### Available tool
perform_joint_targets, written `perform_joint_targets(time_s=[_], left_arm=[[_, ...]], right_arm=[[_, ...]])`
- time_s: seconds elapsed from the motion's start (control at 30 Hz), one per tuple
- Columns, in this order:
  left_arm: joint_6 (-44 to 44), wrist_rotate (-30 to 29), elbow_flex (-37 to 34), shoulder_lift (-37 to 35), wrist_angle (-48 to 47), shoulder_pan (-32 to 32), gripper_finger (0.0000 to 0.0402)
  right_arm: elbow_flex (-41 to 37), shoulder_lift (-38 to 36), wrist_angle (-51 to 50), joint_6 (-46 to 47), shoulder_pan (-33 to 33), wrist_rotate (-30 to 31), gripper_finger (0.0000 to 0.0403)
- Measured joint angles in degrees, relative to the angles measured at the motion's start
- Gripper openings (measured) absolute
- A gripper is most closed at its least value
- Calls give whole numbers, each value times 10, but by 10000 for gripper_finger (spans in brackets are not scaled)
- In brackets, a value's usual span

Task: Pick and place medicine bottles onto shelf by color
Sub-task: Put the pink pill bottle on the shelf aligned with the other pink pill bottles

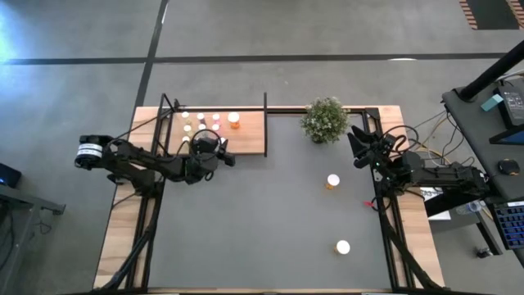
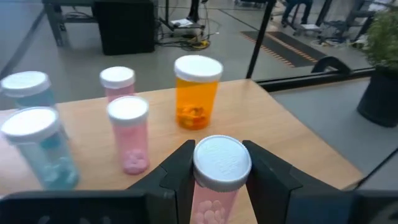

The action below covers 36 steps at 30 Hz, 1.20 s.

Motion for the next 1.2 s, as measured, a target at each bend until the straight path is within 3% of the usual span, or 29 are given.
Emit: perform_joint_targets(time_s=[0.57, 1.2], left_arm=[[0, -53, -30, 12, 2, 9, 103], [-5, -61, -29, 38, 26, 21, 103]], right_arm=[[0, 0, 0, 0, 0, 0, 260], [0, 0, 0, 0, 0, 0, 260]])
